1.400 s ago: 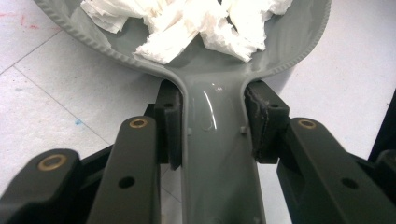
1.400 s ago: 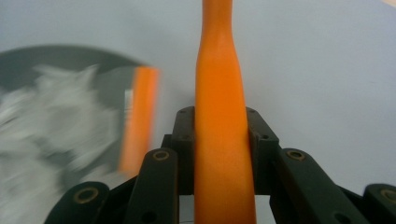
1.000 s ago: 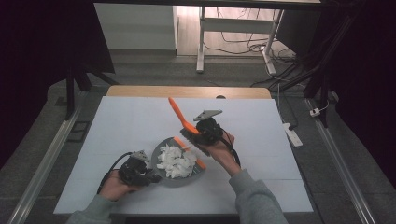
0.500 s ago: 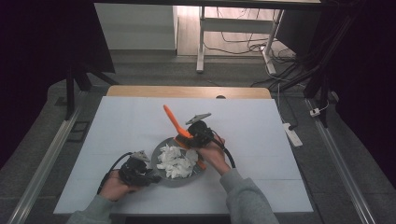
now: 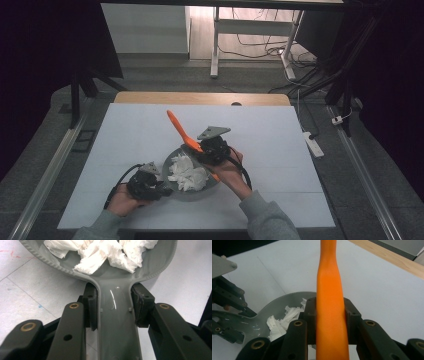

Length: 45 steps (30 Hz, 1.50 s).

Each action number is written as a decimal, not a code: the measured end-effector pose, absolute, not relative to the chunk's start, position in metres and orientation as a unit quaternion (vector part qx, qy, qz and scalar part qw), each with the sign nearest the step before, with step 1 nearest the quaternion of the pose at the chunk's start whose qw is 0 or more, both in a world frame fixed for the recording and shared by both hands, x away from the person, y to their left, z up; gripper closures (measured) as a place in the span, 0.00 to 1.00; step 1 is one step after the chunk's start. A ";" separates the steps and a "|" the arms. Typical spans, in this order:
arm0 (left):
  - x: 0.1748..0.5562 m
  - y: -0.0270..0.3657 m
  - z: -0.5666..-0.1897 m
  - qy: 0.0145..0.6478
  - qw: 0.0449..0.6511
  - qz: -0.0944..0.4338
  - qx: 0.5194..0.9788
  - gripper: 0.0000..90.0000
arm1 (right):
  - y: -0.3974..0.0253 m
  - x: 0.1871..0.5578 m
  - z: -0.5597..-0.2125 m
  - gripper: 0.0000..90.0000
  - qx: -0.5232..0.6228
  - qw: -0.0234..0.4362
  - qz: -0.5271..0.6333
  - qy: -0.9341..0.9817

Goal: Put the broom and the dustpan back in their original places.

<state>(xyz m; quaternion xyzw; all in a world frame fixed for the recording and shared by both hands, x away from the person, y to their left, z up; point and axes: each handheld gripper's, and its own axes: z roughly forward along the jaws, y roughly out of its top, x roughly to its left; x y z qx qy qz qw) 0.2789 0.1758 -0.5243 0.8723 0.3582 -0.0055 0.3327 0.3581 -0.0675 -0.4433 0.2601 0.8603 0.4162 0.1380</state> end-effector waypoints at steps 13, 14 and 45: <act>0.268 0.187 -0.519 0.387 0.357 0.005 0.850 0.69 | -0.109 0.358 -0.430 0.78 0.294 0.127 0.460 0.828; 0.267 0.188 -0.518 0.391 0.358 0.006 0.848 0.69 | -0.113 0.357 -0.431 0.78 0.297 0.124 0.463 0.826; 0.240 0.206 -0.513 0.562 0.387 0.049 0.730 0.69 | -0.227 0.318 -0.458 0.78 0.356 0.063 0.472 0.804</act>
